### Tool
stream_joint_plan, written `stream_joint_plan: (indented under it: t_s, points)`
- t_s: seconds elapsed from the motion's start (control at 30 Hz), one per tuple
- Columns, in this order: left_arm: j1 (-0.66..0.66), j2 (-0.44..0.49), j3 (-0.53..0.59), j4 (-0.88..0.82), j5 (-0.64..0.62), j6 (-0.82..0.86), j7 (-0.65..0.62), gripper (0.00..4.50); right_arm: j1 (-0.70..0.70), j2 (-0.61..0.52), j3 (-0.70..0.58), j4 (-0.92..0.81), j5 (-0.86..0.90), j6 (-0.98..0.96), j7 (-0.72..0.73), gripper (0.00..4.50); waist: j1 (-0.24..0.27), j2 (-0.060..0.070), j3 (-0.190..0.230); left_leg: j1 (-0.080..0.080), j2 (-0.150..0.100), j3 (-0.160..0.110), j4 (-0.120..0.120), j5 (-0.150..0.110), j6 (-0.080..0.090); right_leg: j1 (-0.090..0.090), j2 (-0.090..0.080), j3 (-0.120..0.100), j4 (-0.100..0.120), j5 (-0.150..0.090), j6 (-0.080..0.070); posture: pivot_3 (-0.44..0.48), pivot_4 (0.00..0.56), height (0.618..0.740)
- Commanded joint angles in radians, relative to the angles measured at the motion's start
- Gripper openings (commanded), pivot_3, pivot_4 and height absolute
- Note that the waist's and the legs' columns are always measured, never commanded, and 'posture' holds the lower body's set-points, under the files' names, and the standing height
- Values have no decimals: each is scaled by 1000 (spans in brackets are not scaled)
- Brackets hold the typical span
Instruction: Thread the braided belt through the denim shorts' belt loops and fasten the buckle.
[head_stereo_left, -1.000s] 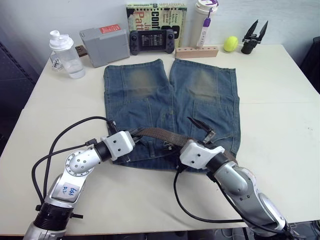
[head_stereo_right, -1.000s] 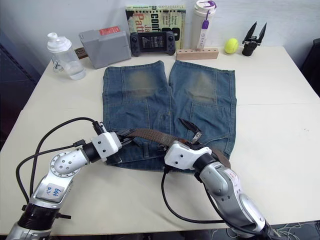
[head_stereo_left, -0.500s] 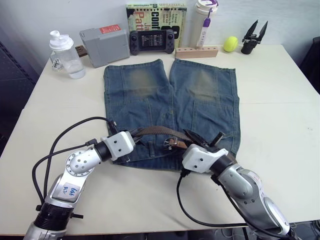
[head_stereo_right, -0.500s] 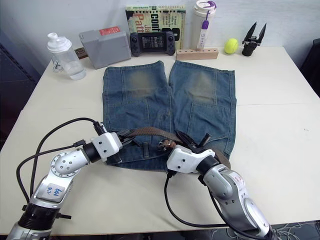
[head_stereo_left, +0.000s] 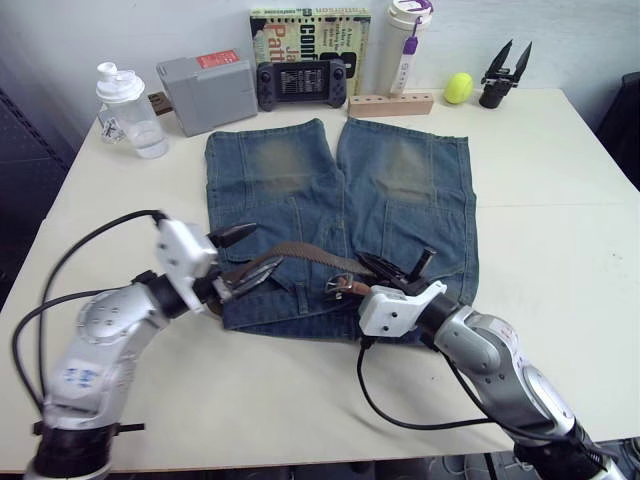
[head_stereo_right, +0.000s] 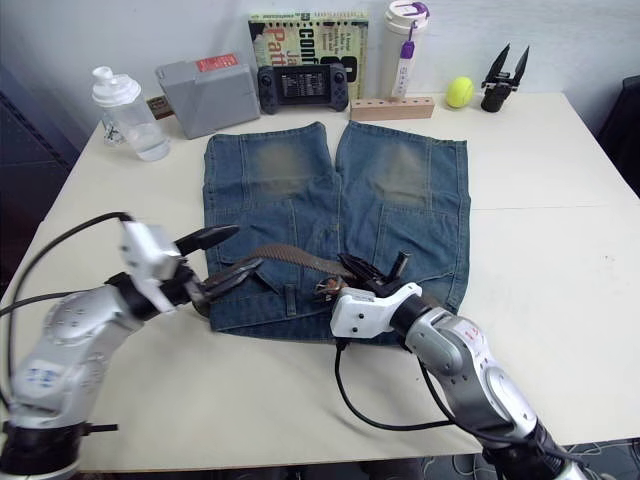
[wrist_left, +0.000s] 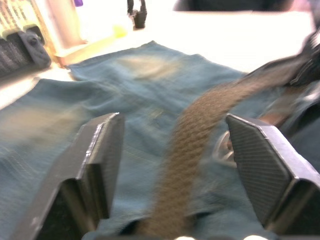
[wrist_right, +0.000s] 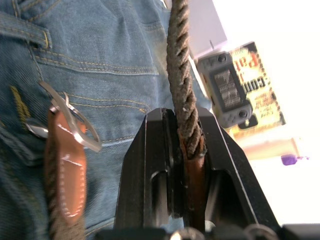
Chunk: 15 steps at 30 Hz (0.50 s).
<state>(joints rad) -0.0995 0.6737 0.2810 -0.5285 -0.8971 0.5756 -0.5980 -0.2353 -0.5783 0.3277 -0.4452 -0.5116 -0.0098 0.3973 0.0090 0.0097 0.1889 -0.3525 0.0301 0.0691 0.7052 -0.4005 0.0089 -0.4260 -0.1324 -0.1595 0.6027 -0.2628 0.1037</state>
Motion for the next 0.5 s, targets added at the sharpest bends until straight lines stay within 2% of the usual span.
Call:
stream_joint_plan:
  t_s: [0.03,0.13,0.23,0.37,0.5]
  points:
    - [94,70,110,-77,-492,180,14,3577,-58,-7,-15,76,-8,-120,-27,0,-8,0,0,0,0,-1,0,0,0,0,0,0,0,0,0,0,150,726]
    - [160,39,93,-93,-603,191,77,3577,-111,1,-14,141,-13,-185,-40,0,-10,0,0,0,-1,-2,2,0,0,0,-2,1,2,0,0,0,150,726]
    - [156,-61,4,-59,-781,161,294,3577,-143,10,-9,176,-20,-233,-47,0,-6,0,0,-1,-1,-4,4,0,0,1,-1,0,2,0,0,0,150,726]
    - [85,-206,-89,39,-923,78,625,3577,-146,19,4,178,-25,-299,-45,0,-6,-1,-1,0,-1,-5,7,0,1,2,-2,1,4,0,0,0,150,726]
    - [40,-283,-157,49,-1007,44,806,3577,-143,35,8,174,-44,-324,-47,0,-10,-1,-1,-1,-4,-4,8,0,0,2,0,1,5,0,0,0,150,726]
